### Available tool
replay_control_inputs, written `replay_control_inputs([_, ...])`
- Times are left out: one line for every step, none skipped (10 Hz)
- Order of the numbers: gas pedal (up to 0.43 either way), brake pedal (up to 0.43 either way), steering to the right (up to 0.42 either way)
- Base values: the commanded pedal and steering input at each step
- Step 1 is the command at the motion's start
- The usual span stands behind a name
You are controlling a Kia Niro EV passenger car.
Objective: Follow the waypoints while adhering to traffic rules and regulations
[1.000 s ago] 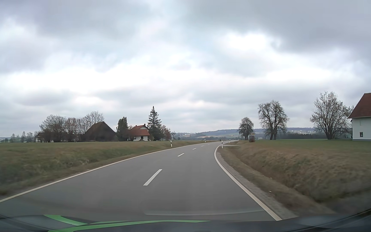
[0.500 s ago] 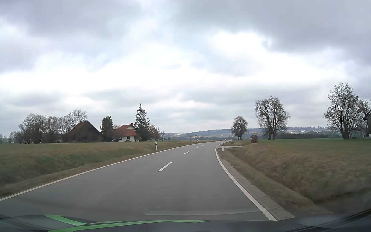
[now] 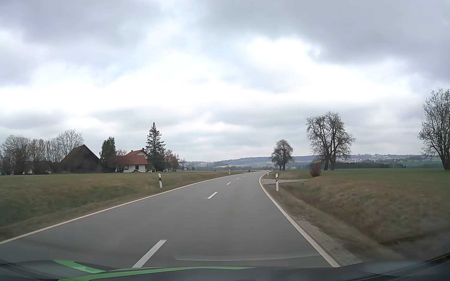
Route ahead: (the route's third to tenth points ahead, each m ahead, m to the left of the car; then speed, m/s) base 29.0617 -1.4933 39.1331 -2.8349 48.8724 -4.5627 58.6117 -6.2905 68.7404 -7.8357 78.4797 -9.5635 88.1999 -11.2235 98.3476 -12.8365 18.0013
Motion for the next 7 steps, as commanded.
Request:
replay_control_inputs([0.220,0.000,0.019])
replay_control_inputs([0.220,0.000,0.019])
replay_control_inputs([0.220,0.000,0.019])
replay_control_inputs([0.220,0.000,0.019])
replay_control_inputs([0.220,0.000,0.019])
replay_control_inputs([0.220,0.000,0.019])
replay_control_inputs([0.220,0.000,0.019])
